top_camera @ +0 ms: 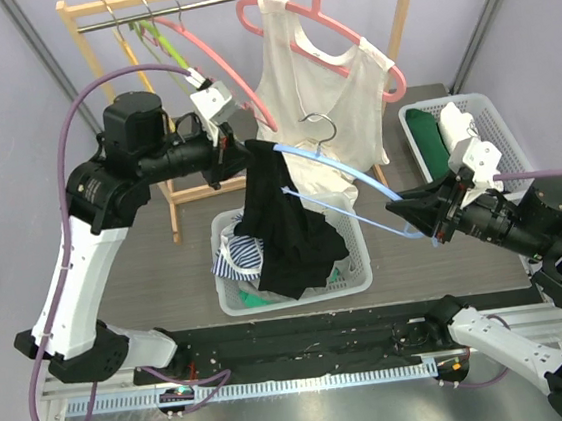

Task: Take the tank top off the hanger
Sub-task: Remove the tank top from the hanger, then place the hanger at the clothesline.

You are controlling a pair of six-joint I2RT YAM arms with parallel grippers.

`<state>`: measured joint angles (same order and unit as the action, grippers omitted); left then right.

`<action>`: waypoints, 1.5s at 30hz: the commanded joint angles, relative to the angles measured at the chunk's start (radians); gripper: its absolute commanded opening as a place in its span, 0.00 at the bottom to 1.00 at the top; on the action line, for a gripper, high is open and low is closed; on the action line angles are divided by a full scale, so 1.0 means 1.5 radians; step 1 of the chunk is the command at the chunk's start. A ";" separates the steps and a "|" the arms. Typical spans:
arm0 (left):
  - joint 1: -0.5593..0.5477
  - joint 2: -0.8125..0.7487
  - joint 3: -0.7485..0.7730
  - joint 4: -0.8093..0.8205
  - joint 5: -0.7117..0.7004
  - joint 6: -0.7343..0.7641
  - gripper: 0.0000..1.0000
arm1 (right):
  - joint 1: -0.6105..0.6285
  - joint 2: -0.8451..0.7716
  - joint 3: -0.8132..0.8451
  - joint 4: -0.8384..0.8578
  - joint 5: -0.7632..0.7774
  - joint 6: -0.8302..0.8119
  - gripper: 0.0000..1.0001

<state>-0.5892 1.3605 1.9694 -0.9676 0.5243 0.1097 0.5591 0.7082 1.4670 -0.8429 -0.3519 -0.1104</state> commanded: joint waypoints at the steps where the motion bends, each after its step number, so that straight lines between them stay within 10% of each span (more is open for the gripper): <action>1: -0.003 -0.019 0.078 0.011 -0.028 0.024 0.00 | 0.001 -0.028 -0.005 0.028 0.028 0.004 0.01; 26: 0.001 -0.071 -0.093 -0.009 -0.131 0.086 0.00 | 0.008 -0.112 0.274 -0.200 0.190 0.061 0.01; 45: -0.076 -0.087 -0.352 -0.064 -0.175 0.175 0.00 | 0.009 0.209 0.199 0.078 0.282 0.056 0.01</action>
<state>-0.6926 1.2572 1.5352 -1.0683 0.2955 0.3244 0.5678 0.9463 1.7222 -0.9222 0.0834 -0.0246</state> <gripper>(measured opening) 0.016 0.197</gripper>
